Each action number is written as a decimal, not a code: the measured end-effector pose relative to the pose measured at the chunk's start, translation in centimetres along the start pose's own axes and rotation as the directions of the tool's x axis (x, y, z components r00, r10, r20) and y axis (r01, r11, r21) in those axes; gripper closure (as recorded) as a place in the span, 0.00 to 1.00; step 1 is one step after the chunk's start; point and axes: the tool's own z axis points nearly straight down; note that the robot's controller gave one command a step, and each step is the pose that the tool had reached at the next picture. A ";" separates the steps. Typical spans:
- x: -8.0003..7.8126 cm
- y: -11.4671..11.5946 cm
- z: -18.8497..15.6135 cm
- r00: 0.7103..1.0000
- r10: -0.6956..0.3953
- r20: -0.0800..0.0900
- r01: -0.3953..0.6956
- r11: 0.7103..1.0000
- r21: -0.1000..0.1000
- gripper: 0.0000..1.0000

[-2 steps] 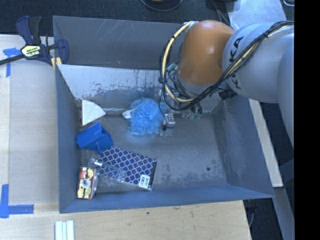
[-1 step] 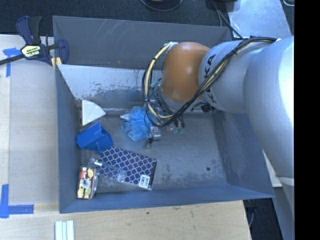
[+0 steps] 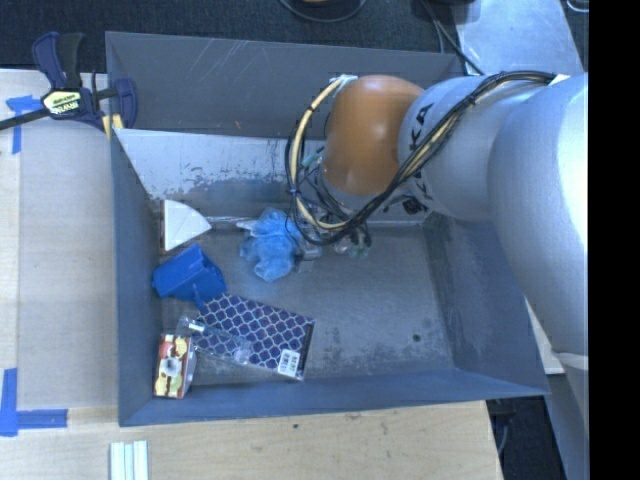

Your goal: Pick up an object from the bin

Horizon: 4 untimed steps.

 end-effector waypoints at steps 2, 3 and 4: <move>-0.4 4.9 -2.1 0.996 -0.084 0.008 0.084 0.996 -0.002 1.00; 1.0 5.0 -0.5 0.996 -0.091 0.002 0.091 0.996 0.000 1.00; 1.1 5.9 -11.1 0.995 -0.104 0.007 0.104 0.995 -0.001 1.00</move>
Offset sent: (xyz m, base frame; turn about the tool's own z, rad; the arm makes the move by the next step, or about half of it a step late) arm -0.0005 0.0471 0.0201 -0.0818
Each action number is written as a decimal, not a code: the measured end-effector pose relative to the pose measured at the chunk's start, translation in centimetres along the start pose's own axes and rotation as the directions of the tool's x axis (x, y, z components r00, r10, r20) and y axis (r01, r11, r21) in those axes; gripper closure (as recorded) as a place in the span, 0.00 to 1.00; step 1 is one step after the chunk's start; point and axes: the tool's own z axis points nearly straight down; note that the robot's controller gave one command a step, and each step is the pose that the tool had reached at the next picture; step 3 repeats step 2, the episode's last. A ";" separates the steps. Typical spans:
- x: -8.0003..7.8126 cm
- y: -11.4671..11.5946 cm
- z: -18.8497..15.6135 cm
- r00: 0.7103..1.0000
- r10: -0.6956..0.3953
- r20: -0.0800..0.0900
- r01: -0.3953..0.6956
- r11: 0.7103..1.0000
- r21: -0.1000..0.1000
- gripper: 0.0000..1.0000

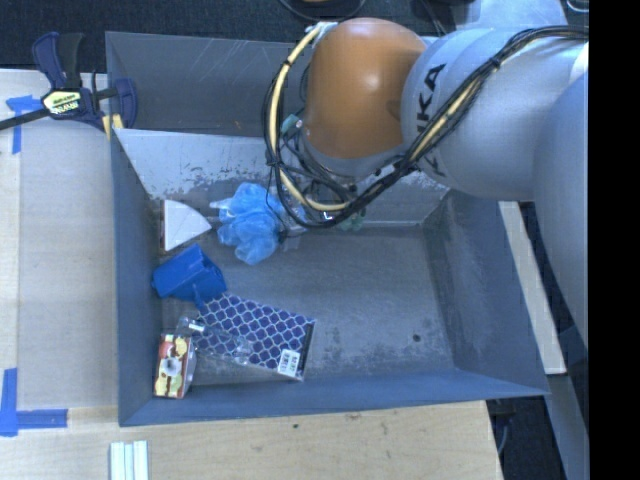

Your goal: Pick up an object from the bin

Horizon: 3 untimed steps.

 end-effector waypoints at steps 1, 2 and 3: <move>-0.3 2.5 3.1 0.993 0.116 0.002 -0.116 0.993 0.000 1.00; 0.2 4.9 -6.5 1.000 -0.026 0.002 0.026 1.000 0.000 1.00; 0.2 4.9 -6.5 1.000 -0.026 0.002 0.026 1.000 0.000 1.00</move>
Offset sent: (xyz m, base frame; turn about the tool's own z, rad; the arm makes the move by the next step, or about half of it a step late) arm -0.0121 0.0506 0.0687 -0.0295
